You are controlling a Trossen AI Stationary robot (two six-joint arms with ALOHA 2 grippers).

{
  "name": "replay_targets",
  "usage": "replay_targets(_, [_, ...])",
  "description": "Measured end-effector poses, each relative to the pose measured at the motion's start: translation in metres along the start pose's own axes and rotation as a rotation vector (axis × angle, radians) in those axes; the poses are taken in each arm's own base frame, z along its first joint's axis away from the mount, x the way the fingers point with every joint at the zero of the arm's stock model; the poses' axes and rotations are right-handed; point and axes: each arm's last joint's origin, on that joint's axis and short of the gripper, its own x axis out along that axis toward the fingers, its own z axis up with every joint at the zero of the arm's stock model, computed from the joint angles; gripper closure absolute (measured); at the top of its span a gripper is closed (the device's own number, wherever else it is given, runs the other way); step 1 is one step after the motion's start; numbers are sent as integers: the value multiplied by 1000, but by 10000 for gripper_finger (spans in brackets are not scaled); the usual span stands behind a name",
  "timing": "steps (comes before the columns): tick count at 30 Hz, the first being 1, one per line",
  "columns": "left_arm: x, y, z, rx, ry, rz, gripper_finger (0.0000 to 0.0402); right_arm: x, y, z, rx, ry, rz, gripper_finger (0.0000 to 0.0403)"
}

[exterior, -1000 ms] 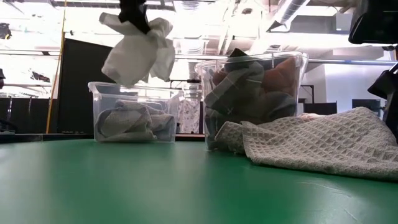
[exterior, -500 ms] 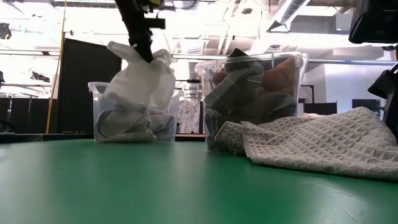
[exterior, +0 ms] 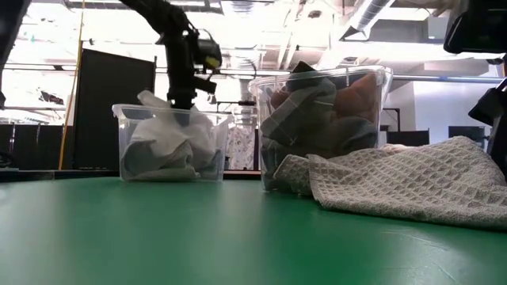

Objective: Sort towels by color in basket
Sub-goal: Put the bottom white towel into the left transparent bin, then put the gray towel into the left transparent bin

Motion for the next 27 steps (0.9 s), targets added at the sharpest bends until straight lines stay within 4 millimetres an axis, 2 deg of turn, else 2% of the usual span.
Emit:
replay_targets(4, [23,7,-5,-30,71,-60,390,0,1,0,2,-2,6,218])
replay_targets(8, [36,11,-10,-80,96,-154,386,-1,1,-1,5,-1,9,218])
replay_targets(11, [39,12,-13,-101,110,-183,366,-1,2,-2,4,0,10,218])
replay_targets(14, [35,12,-13,-103,108,-184,330,-1,2,-2,4,0,10,218])
replay_targets(20, [6,16,-18,-113,45,-116,242,-1,1,-2,5,0,9,218])
replay_targets(27, [-62,11,-33,-151,-129,-29,180,0,2,2,3,-14,24,218])
